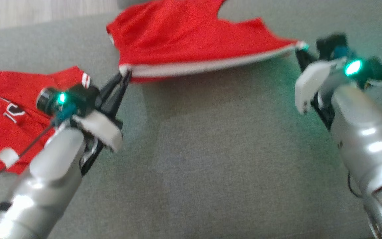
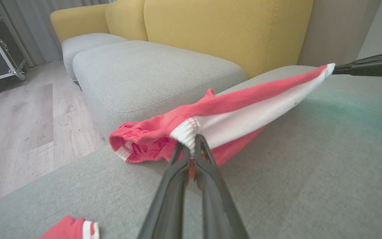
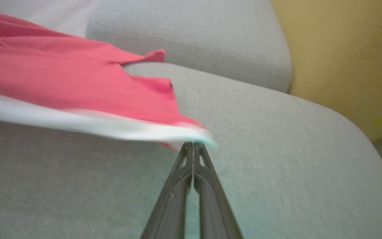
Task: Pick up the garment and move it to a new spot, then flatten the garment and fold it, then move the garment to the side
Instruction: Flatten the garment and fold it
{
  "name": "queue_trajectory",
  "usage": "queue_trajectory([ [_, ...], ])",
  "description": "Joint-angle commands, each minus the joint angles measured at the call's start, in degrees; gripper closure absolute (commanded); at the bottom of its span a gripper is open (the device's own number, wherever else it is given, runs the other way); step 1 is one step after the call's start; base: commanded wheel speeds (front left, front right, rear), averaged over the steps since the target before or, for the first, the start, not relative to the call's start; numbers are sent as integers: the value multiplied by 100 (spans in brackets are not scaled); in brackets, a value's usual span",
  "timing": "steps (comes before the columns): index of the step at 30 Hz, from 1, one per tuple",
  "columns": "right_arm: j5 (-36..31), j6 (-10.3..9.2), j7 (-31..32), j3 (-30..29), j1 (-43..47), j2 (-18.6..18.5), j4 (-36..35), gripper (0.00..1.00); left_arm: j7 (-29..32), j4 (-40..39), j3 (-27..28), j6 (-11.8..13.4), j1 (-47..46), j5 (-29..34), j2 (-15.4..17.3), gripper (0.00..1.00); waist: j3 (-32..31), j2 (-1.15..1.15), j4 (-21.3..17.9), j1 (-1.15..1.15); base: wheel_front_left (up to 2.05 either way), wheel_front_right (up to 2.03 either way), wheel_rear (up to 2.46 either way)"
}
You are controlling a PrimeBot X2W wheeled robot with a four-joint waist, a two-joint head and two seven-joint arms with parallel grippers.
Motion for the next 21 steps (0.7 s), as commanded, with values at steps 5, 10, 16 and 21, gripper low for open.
queue_trajectory([
  [5, 689, -5, 383, 769, 485, -362, -190, 100, -31, -399, 52, 32, 379, -89, 447, 100, -594, 0, -59, 1, 0, 0, 0],
  [10, 1391, -5, 799, 1251, 910, -608, -593, 100, 53, -721, -32, 143, 811, -154, 505, 100, -893, 0, -116, 1, 0, 0, 0],
  [16, 2362, -5, 1288, 1925, 1522, -1234, -1628, 100, 252, -1457, -133, 394, 1461, -275, 625, 100, -1179, 0, -194, 1, 0, 0, 0],
  [21, 2963, -5, 1272, 2032, 1830, -1705, -2491, 100, 446, -2147, -141, 677, 1879, -365, 820, 100, -1214, 0, -177, 1, 0, 0, 0],
])
